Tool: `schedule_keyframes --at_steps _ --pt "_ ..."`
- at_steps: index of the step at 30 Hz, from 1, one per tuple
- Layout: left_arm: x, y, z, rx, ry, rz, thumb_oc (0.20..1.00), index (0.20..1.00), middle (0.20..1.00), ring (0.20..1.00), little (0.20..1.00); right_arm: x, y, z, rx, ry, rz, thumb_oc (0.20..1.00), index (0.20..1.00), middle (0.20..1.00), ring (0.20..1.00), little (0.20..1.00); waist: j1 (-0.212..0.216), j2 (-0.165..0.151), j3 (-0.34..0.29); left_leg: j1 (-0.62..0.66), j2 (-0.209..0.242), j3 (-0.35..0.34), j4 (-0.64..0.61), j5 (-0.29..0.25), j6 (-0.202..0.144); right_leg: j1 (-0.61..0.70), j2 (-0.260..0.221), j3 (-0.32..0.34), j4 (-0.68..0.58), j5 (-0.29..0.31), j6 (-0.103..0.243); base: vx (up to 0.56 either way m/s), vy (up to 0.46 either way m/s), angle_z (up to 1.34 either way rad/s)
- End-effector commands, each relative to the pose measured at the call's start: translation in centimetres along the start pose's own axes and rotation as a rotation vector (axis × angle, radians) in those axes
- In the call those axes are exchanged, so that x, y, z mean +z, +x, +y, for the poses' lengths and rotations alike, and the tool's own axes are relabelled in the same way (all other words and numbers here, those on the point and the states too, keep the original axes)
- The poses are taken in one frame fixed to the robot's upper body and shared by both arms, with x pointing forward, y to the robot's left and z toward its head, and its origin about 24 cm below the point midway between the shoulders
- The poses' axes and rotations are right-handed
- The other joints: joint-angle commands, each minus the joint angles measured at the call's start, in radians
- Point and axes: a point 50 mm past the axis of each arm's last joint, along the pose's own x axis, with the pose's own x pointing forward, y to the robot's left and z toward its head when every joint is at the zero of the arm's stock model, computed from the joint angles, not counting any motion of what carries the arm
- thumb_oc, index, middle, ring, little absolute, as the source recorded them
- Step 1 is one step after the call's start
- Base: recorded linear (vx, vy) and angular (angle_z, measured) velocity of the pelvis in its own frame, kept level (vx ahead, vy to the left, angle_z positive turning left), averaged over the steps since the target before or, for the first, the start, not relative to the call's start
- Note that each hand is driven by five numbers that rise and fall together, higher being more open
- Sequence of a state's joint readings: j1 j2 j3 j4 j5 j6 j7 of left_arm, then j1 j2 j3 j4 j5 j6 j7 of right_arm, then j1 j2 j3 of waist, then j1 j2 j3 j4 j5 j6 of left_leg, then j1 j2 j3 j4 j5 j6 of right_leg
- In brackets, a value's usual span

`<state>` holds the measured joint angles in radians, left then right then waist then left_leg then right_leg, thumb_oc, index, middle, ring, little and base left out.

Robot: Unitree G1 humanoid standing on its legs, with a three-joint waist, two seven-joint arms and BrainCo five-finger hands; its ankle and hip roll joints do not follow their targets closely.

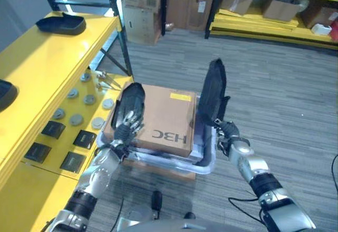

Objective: Move parts from the plastic box to the shelf.

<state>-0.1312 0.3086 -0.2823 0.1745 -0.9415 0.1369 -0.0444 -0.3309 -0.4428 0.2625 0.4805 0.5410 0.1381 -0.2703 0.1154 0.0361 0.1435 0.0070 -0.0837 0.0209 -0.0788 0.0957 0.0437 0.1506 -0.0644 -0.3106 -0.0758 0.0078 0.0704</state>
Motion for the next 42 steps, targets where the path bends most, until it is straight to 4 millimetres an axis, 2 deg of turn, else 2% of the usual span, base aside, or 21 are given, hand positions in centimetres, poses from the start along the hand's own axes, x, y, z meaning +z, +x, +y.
schedule_keyframes --at_steps 1,4,9,13,17,20,21,22,25,27,32,36,40,42 --pt "-0.1 1.9 -1.1 0.006 0.004 0.054 1.0 1.0 1.0 1.0 1.0 4.6 0.4 1.9 0.077 -0.068 -0.167 0.2 0.2 0.2 0.2 0.2 0.014 -0.044 -0.086 0.018 0.087 0.026 0.036 -0.054 -0.047 -0.091 -0.107 0.042 -0.005 0.117 0.065 0.03 -0.007 -0.28" --pt "0.1 4.4 -4.0 -0.052 0.02 0.09 1.0 1.0 1.0 1.0 1.0 4.9 0.8 4.3 0.15 -0.128 -0.143 0.2 0.2 0.2 0.2 0.2 -0.02 -0.046 -0.103 0.034 0.087 0.051 0.038 -0.06 -0.046 -0.091 -0.104 0.064 -0.006 0.122 0.066 0.03 -0.013 -0.2" --pt "1.0 6.3 -8.0 -0.131 -0.017 0.062 1.0 1.0 1.0 1.0 1.0 3.8 1.0 6.8 0.227 -0.172 -0.083 0.2 0.2 0.2 0.2 0.2 -0.047 -0.049 -0.114 0.046 0.085 0.066 0.042 -0.067 -0.046 -0.088 -0.1 0.084 -0.008 0.125 0.065 0.04 -0.006 -0.14" --pt "1.9 6.6 -9.1 -0.15 -0.085 0.025 1.0 1.0 1.0 1.0 1.0 2.4 0.9 7.5 0.266 -0.208 -0.033 0.2 0.2 0.2 0.2 0.2 -0.054 -0.05 -0.117 0.048 0.081 0.069 0.046 -0.071 -0.047 -0.088 -0.097 0.092 -0.008 0.124 0.064 0.05 0.006 -0.1" --pt "1.7 5.8 -8.2 -0.107 -0.056 0.014 1.0 1.0 1.0 1.0 1.0 1.1 0.4 7.3 0.273 -0.253 -0.014 0.2 0.2 0.2 0.2 0.2 -0.049 -0.05 -0.112 0.043 0.081 0.067 0.049 -0.073 -0.047 -0.091 -0.097 0.09 -0.008 0.121 0.062 0.0 0.012 -0.04" --pt "1.3 5.3 -7.0 -0.053 -0.022 0.027 1.0 1.0 1.0 1.0 1.0 0.7 0.2 6.7 0.268 -0.26 -0.003 0.2 0.2 0.2 0.2 0.2 -0.042 -0.051 -0.111 0.04 0.08 0.063 0.047 -0.073 -0.047 -0.092 -0.097 0.086 -0.011 0.121 0.063 0.0 0.0 0.0" --pt "1.5 5.1 -5.9 -0.017 -0.005 0.002 1.0 1.0 1.0 1.0 1.0 0.4 0.3 6.1 0.265 -0.277 0.011 0.2 0.2 0.2 0.2 0.2 -0.034 -0.051 -0.11 0.038 0.077 0.054 0.045 -0.071 -0.046 -0.091 -0.099 0.082 -0.011 0.12 0.065 0.0 0.024 0.03" --pt "1.5 5.1 -5.9 -0.017 -0.005 0.002 1.0 1.0 1.0 1.0 1.0 0.4 0.3 6.1 0.265 -0.277 0.011 0.2 0.2 0.2 0.2 0.2 -0.034 -0.051 -0.11 0.038 0.077 0.054 0.045 -0.071 -0.046 -0.091 -0.099 0.081 -0.011 0.119 0.065 0.02 0.043 0.04" --pt "2.6 4.1 -4.0 0.053 -0.019 -0.076 1.0 1.0 1.0 1.0 1.0 -0.3 0.3 5.3 0.274 -0.347 0.037 0.2 0.2 0.2 0.2 0.2 -0.008 -0.05 -0.105 0.035 0.071 0.033 0.046 -0.071 -0.044 -0.086 -0.105 0.066 -0.011 0.118 0.067 0.04 0.056 0.08" --pt "3.2 2.7 -2.1 0.115 -0.038 -0.13 1.0 1.0 1.0 1.0 1.0 -1.1 0.6 4.6 0.245 -0.398 0.063 0.2 0.2 0.2 0.2 0.2 0.032 -0.05 -0.091 0.017 0.066 0.009 0.054 -0.069 -0.045 -0.085 -0.114 0.041 -0.011 0.119 0.069 0.0 0.08 0.29" --pt "3.1 1.4 -1.2 0.11 -0.06 -0.118 1.0 1.0 1.0 1.0 1.0 0.0 1.5 4.1 0.21 -0.452 0.071 0.2 0.2 0.2 0.2 0.2 0.087 -0.043 -0.05 -0.046 0.057 -0.028 0.062 -0.055 -0.044 -0.117 -0.126 0.007 -0.005 0.121 0.074 -0.11 0.042 0.31" --pt "3.1 0.7 -0.5 0.116 -0.098 -0.115 1.0 1.0 1.0 1.0 1.0 0.7 2.1 3.3 0.181 -0.453 0.078 0.2 0.2 0.2 0.2 0.2 0.112 -0.034 -0.013 -0.075 0.055 -0.046 0.057 -0.039 -0.045 -0.127 -0.131 -0.011 -0.006 0.124 0.076 -0.12 0.018 0.27" --pt "3.0 0.3 0.0 0.114 -0.106 -0.116 1.0 1.0 1.0 1.0 1.0 0.7 2.2 3.1 0.158 -0.446 0.095 0.2 0.2 0.2 0.2 0.2 0.124 -0.034 0.005 -0.086 0.054 -0.056 0.051 -0.031 -0.045 -0.134 -0.132 -0.02 -0.005 0.125 0.077 -0.06 -0.007 0.11" --pt "2.8 -0.1 0.0 0.092 -0.119 -0.118 1.0 1.0 1.0 1.0 1.0 -0.2 2.3 2.3 0.118 -0.446 0.128 0.2 0.2 0.2 0.2 0.2 0.137 -0.032 0.031 -0.104 0.055 -0.065 0.045 -0.021 -0.046 -0.142 -0.131 -0.03 -0.006 0.125 0.076 -0.1 -0.012 0.05"
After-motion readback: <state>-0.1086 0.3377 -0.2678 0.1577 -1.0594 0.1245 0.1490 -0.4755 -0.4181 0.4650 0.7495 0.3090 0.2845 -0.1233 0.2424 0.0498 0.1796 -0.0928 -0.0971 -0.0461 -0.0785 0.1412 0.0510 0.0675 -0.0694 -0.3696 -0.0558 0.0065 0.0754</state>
